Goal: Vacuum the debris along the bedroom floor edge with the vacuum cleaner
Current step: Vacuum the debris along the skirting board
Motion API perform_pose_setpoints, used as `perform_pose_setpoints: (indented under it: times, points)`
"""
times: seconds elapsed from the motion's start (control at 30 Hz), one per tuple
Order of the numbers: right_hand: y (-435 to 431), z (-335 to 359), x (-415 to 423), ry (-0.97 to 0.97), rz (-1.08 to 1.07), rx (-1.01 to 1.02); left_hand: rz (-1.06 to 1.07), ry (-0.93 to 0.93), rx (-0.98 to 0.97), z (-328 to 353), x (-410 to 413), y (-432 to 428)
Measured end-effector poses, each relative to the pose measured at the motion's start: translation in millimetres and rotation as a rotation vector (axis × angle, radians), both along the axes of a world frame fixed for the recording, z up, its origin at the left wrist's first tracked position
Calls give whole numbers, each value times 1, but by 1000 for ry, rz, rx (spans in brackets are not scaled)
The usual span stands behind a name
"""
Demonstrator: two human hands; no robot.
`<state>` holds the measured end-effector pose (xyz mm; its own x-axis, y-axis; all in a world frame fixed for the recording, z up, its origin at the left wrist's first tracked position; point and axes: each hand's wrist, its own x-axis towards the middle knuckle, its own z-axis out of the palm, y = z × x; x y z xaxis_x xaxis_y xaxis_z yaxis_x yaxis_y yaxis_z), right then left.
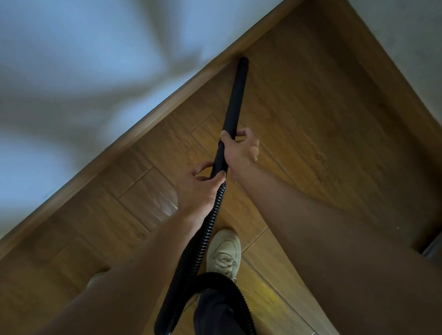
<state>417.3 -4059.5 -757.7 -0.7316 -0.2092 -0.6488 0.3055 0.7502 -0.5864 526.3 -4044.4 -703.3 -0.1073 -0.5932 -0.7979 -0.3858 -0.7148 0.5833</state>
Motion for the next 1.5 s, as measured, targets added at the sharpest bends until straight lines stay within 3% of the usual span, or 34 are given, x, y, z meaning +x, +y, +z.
perform_pose_setpoints:
  times: [0.33,0.77,1.1,1.5]
  points:
    - [32,-1,-43,43,-154,52,-122,45,10,-7,-40,18]
    - [-1,-6,-66,86,-51,22,-85,127,-15,-24,-59,-10]
    - [25,9,-10,40,-57,58,-63,85,38,-10,-2,13]
    - [-8,9,65,11,61,30,-39,25,-79,-1,72,-9]
